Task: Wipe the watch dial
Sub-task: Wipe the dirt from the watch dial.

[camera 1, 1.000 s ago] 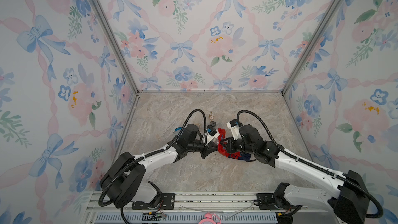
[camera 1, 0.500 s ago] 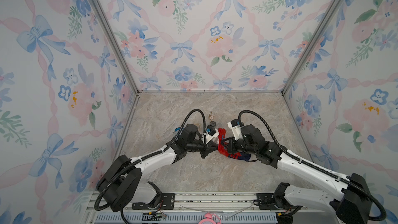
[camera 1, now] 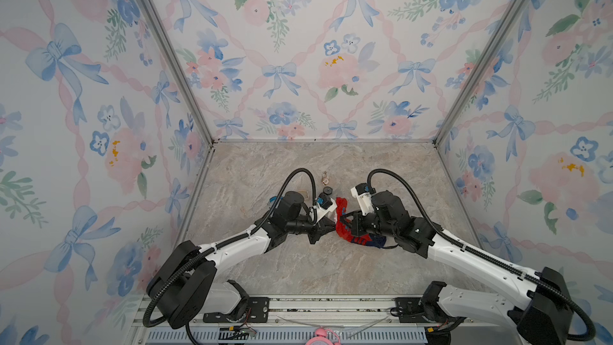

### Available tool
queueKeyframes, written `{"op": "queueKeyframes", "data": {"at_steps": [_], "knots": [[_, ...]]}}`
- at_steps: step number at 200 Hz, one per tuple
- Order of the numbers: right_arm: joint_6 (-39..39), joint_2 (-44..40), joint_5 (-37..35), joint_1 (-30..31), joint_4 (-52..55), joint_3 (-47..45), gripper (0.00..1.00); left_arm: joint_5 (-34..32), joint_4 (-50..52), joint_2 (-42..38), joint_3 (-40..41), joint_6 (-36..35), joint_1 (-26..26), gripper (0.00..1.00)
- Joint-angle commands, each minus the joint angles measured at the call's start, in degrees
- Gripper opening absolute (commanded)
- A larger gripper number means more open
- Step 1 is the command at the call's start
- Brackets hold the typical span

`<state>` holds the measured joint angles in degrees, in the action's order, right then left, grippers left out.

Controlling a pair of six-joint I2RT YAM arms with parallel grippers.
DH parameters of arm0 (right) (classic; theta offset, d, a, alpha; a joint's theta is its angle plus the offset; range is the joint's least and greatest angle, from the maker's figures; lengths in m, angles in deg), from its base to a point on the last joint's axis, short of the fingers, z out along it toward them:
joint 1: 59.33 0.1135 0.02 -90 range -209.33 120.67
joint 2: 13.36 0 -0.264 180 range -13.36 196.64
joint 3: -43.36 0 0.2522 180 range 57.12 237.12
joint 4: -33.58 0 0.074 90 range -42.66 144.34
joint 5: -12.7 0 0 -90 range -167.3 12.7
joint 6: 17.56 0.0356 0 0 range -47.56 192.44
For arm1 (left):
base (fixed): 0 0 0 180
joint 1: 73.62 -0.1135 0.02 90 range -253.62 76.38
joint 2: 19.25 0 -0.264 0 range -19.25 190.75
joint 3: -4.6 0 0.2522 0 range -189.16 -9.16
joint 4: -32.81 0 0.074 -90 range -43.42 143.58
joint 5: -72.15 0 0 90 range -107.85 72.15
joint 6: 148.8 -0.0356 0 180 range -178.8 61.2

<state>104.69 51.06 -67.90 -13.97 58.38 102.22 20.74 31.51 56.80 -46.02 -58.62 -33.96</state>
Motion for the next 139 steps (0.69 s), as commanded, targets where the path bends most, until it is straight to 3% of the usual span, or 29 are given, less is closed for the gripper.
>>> {"op": "queueKeyframes", "data": {"at_steps": [1, 60, 107, 139], "knots": [[1.13, -0.46, 1.56, 1.03, 0.23, -1.68, 0.00, 1.23, -3.28, -1.70, -0.22, -0.54, -0.10, 0.00], [0.96, -0.10, 0.01, 5.35, 0.04, 2.44, 0.00, 1.86, -3.29, -0.19, -0.67, -0.27, 0.24, 0.00], [0.33, 1.30, -0.50, -0.58, 1.54, 1.66, 0.00, 1.67, -2.43, -2.58, 0.17, -0.59, 0.40, 0.00], [1.30, 0.60, 0.54, 0.27, 1.26, -0.38, 0.00, 1.26, -2.24, -3.82, 0.74, -0.45, -0.81, 0.00]]}}
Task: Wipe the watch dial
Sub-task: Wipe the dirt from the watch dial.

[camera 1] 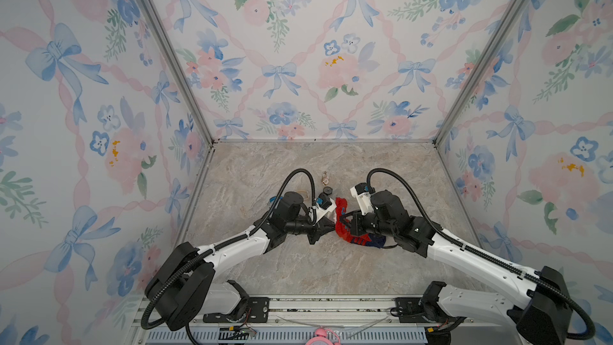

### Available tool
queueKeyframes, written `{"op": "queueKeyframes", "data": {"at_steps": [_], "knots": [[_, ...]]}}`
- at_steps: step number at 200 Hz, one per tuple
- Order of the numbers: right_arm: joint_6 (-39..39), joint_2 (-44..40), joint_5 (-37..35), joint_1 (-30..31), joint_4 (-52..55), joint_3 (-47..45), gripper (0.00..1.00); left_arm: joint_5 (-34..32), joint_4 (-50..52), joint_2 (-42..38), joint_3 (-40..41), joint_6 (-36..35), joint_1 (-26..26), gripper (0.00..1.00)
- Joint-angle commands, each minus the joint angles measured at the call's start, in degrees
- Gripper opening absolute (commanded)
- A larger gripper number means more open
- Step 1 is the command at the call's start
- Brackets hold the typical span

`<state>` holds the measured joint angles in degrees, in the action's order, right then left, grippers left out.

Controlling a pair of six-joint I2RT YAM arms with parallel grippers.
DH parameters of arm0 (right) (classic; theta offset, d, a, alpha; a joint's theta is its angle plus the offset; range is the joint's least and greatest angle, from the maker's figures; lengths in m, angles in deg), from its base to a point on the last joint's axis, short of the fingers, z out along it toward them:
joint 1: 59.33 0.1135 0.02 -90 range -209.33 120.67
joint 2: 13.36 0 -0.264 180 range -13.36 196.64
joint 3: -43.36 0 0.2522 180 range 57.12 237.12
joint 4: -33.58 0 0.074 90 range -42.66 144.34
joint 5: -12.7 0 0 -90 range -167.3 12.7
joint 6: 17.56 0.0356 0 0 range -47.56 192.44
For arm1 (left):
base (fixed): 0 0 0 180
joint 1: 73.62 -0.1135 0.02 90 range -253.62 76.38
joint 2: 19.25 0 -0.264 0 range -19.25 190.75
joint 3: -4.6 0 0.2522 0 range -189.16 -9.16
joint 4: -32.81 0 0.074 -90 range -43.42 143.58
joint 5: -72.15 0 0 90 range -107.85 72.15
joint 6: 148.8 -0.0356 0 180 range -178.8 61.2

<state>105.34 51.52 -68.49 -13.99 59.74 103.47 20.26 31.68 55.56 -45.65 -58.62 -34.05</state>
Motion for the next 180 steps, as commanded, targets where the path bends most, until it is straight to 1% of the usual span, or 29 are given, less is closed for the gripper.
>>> {"op": "queueKeyframes", "data": {"at_steps": [1, 44, 76, 105, 126, 141, 161, 180], "knots": [[0.66, 0.06, 1.17, 0.37, -0.10, -1.66, 0.00, 1.72, -2.42, -2.57, 0.37, -0.40, -0.81, 0.00], [2.51, -0.06, 0.67, 5.30, -1.83, -1.13, 0.00, 2.62, -2.37, -0.65, -0.38, -0.19, -1.16, 0.00], [1.21, 1.10, -0.22, 5.81, -1.49, 2.49, 0.00, 2.43, -2.42, 0.30, -0.53, -0.35, -0.15, 0.00], [-0.95, 1.71, -0.58, 3.04, 0.40, 4.09, 0.00, 2.73, -2.16, -0.27, -0.17, -0.54, 0.25, 0.00], [-1.07, 1.41, 0.65, -0.29, -0.04, 1.92, 0.00, 2.93, -2.07, -1.09, 0.26, -0.80, 0.29, 0.00], [-0.52, 0.81, 1.09, -1.50, -0.68, -0.22, 0.00, 2.76, -1.96, -1.68, 0.44, -1.01, 0.16, 0.00], [0.61, -0.03, 1.98, -1.48, -1.29, -2.23, 0.00, 2.81, -1.94, -1.97, 0.40, -1.15, 0.09, 0.00], [1.84, -0.77, 2.00, 0.06, -1.86, -3.19, 0.00, 2.70, -1.90, -1.79, 0.23, -1.24, 0.03, 0.00]]}}
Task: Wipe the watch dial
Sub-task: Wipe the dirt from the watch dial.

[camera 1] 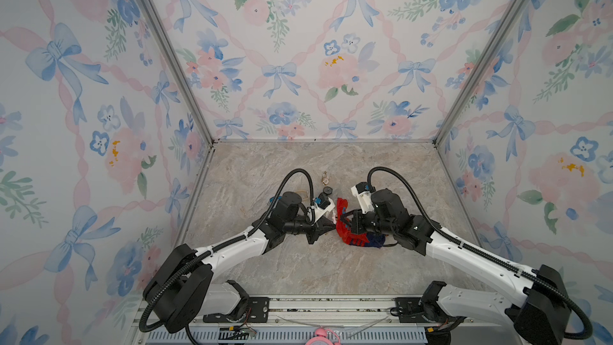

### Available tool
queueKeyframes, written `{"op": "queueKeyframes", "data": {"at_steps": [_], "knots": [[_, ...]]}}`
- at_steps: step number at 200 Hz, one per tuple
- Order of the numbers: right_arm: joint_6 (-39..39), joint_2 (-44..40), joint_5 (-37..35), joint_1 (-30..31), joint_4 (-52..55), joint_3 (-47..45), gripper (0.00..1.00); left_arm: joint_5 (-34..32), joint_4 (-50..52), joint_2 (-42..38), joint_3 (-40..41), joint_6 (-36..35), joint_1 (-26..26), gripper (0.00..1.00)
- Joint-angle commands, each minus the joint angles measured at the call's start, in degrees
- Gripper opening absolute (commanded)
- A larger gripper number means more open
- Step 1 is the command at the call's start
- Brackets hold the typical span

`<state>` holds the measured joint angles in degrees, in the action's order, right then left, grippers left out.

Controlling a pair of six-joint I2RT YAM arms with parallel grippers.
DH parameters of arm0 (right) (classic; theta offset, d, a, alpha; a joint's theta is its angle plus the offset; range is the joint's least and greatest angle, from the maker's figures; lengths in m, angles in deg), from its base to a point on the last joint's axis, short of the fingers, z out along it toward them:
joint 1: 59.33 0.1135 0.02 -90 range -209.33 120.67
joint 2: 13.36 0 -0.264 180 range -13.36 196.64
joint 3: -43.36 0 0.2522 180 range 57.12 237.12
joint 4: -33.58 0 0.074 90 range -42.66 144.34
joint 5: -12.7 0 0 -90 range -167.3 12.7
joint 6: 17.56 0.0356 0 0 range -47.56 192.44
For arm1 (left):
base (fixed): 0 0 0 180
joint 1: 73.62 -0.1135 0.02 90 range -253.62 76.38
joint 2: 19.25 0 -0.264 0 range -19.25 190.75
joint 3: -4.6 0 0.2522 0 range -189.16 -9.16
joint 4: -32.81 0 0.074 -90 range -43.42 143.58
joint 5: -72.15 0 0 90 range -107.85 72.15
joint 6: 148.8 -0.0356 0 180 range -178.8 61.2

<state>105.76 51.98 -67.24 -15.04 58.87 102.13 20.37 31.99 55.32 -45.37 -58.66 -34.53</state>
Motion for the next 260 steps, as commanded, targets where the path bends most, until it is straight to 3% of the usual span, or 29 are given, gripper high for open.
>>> {"op": "queueKeyframes", "data": {"at_steps": [1, 42, 162, 216, 260], "knots": [[1.45, -1.29, 0.75, 1.26, -0.98, -1.90, 0.00, 2.58, -2.24, -1.54, -0.07, -1.20, 0.49, 0.00], [2.06, -1.48, -0.23, 5.69, -0.70, 1.28, 0.00, 2.95, -2.26, -0.33, -0.40, -1.11, 0.65, 0.00], [0.10, 0.62, -0.30, 5.02, 1.70, 5.47, 0.00, 1.00, 1.85, -0.85, -1.01, -4.45, 1.16, 0.00], [1.66, 2.85, 1.85, -0.39, -3.87, -2.56, 0.00, 1.90, -1.06, -3.83, 1.10, -4.14, 1.16, 0.00], [0.26, -3.63, 2.17, -6.72, 0.70, -3.23, 0.00, 3.14, -2.43, -7.69, 3.67, -7.81, 1.16, 0.00]]}}
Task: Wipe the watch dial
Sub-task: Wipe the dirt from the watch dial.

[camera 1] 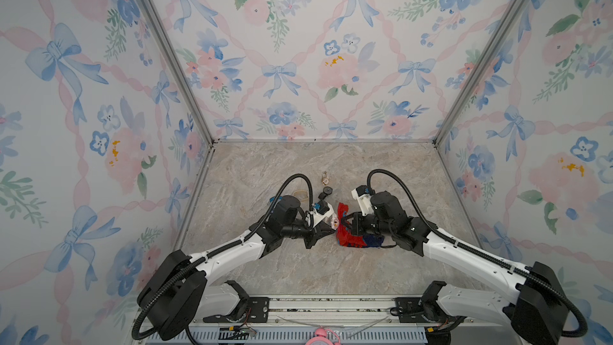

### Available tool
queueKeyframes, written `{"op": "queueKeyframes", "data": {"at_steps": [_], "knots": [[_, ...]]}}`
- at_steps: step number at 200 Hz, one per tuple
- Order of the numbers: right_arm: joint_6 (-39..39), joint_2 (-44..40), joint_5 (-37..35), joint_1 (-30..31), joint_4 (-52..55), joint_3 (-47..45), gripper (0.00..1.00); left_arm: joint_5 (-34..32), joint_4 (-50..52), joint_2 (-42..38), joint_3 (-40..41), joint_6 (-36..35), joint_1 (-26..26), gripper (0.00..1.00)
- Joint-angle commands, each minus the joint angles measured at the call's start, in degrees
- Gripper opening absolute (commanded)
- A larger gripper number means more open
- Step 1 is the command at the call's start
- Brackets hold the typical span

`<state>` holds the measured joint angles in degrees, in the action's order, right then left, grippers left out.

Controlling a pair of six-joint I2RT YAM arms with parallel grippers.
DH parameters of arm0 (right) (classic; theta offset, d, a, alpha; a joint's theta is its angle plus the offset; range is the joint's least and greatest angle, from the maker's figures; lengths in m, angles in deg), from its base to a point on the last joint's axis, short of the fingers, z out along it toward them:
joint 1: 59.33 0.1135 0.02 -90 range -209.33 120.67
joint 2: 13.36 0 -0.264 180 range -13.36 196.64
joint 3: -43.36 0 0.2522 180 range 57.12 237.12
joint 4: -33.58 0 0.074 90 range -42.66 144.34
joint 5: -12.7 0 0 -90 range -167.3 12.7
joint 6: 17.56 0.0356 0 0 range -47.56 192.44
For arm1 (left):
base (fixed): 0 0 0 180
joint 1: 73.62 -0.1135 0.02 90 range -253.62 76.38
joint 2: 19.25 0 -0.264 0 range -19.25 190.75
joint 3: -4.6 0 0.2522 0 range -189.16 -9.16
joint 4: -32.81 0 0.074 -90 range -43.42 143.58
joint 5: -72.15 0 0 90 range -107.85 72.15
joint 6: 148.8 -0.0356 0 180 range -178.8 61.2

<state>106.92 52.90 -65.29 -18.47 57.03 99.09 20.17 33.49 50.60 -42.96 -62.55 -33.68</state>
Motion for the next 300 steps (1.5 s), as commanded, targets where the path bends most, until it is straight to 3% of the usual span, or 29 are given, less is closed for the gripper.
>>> {"op": "queueKeyframes", "data": {"at_steps": [1, 35, 69, 187, 217, 264, 300], "knots": [[-0.94, -4.69, 0.22, -3.44, 2.71, -0.21, 0.00, 3.44, -4.04, -3.09, 1.36, -4.08, 0.31, 0.00], [-2.53, -10.07, 0.95, -8.44, 7.25, 0.05, 0.00, 7.41, -7.51, -8.26, 4.53, -9.82, 1.26, 0.00], [-2.87, -11.55, 2.64, -12.23, 8.10, -1.69, 0.00, 9.66, -8.28, -11.34, 4.28, -9.45, 1.54, 0.00], [-1.64, -10.52, 5.18, -12.48, 4.98, -2.14, 0.00, 10.73, -8.24, -10.26, 1.53, -7.64, 2.71, 0.00], [-1.36, -13.69, 5.83, -11.88, 3.57, -2.85, 0.00, 6.07, -8.35, -8.45, 0.46, -4.14, 2.67, 0.00], [-0.82, -16.69, 6.09, -9.18, 0.79, -3.67, 0.00, -4.26, -7.49, 0.83, -3.38, 3.56, 2.95, 0.00], [-0.91, -15.26, 4.88, -4.44, -0.76, -1.96, 0.00, -8.06, -3.85, 6.28, -7.04, 3.77, 4.45, 0.00]]}}
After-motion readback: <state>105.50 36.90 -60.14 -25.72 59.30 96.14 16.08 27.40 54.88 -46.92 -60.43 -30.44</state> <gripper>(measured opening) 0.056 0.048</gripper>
